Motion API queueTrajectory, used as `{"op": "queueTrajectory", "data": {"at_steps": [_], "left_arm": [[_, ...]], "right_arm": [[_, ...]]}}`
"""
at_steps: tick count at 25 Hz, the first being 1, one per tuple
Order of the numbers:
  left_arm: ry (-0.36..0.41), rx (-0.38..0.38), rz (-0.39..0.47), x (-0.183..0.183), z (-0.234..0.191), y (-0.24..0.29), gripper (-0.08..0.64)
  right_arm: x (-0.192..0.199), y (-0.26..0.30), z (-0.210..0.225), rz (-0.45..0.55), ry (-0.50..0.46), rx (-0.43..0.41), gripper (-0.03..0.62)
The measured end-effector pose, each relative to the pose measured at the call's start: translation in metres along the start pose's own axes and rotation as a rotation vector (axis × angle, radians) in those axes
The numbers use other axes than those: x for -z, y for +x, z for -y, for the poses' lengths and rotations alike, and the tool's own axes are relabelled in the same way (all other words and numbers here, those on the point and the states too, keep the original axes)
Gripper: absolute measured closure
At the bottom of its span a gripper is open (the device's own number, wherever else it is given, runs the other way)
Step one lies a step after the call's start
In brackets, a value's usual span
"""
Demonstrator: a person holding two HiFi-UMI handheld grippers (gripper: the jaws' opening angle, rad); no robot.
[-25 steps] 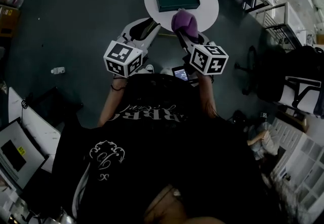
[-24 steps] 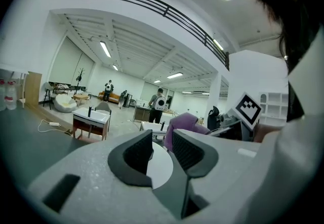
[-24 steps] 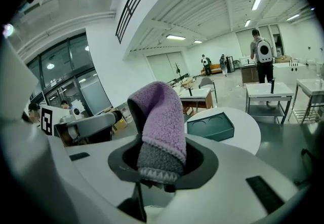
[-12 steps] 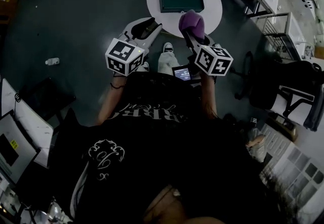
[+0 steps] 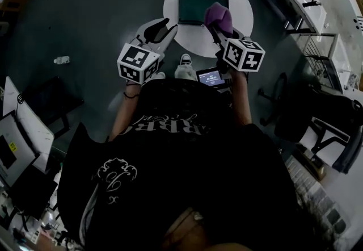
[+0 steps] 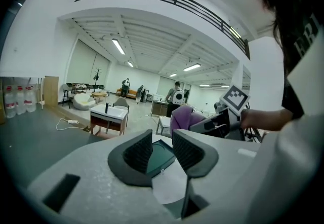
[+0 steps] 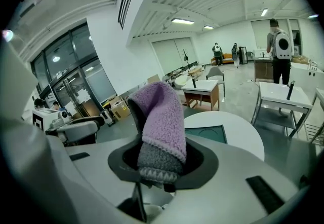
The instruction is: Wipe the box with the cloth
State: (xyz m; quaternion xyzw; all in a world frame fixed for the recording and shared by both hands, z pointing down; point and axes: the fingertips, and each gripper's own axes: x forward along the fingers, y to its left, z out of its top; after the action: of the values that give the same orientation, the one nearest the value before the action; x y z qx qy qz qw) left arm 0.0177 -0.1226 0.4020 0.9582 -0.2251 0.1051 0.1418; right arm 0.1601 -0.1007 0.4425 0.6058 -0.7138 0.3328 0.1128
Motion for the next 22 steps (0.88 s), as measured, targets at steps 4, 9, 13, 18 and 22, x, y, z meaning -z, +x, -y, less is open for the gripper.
{"op": "queueTrajectory", "data": {"at_steps": [4, 9, 13, 18, 22], "left_arm": [[-0.005, -0.043, -0.036, 0.004, -0.003, 0.028, 0.43], [-0.028, -0.11, -0.044, -0.002, -0.013, 0.054, 0.43], [-0.028, -0.145, -0.061, -0.003, -0.016, 0.064, 0.43], [-0.069, -0.214, -0.071, 0.004, -0.02, 0.069, 0.43], [-0.075, -0.225, -0.094, 0.009, -0.021, 0.069, 0.43]], "right_arm": [[-0.013, 0.029, 0.033, -0.059, -0.057, -0.038, 0.477], [-0.019, 0.083, 0.054, -0.149, -0.122, -0.109, 0.476], [-0.013, 0.127, 0.058, -0.218, -0.144, -0.15, 0.477], [0.011, 0.183, 0.042, -0.33, -0.105, -0.233, 0.476], [0.026, 0.218, 0.035, -0.388, -0.047, -0.25, 0.476]]}}
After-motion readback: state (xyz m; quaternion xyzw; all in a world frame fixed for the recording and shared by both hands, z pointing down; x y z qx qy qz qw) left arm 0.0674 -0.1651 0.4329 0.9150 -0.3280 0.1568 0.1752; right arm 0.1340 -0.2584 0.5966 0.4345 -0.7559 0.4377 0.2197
